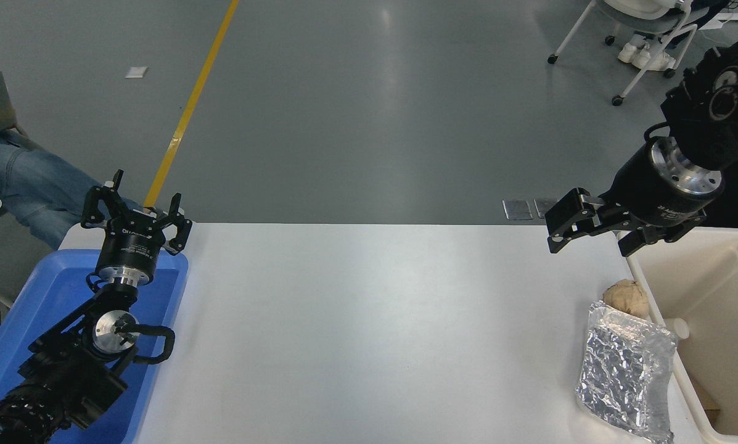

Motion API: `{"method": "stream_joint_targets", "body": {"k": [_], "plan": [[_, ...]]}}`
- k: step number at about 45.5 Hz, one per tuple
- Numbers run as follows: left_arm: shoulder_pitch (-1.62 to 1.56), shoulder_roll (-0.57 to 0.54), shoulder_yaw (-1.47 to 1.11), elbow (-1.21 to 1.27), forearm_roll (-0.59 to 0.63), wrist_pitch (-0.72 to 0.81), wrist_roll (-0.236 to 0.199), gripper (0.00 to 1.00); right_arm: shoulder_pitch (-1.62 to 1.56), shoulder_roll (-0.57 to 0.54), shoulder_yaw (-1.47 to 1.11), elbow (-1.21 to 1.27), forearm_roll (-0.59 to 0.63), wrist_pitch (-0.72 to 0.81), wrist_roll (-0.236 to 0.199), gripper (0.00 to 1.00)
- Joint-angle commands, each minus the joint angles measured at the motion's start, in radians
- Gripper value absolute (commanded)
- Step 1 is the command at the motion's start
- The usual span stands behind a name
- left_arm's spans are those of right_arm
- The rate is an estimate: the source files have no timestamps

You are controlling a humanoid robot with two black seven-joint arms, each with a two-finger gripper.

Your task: Pick up foil plate and place in dustbin

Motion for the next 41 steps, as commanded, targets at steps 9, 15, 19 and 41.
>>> {"method": "stream_joint_targets", "body": {"k": [9, 15, 19, 41], "plan": [[0.000, -0.001, 0.000, 0.000, 0.000, 0.000, 0.000, 0.99, -0.010, -0.001, 0.003, 0.000, 0.002, 0.001, 0.000, 1.00], [-0.002, -0.001, 0.000, 0.000, 0.000, 0.000, 0.000, 0.99, -0.025, 0.002, 0.003, -0.005, 0.002, -0.001, 0.000, 1.00], [0.000, -0.001, 0.000, 0.000, 0.000, 0.000, 0.000, 0.99, -0.037, 0.007, 0.014, -0.014, 0.003, 0.001, 0.000, 1.00], [0.000, -0.001, 0.000, 0.000, 0.000, 0.000, 0.000, 0.99, -0.054, 0.007, 0.001, -0.035, 0.003, 0.001, 0.002, 1.00]]}}
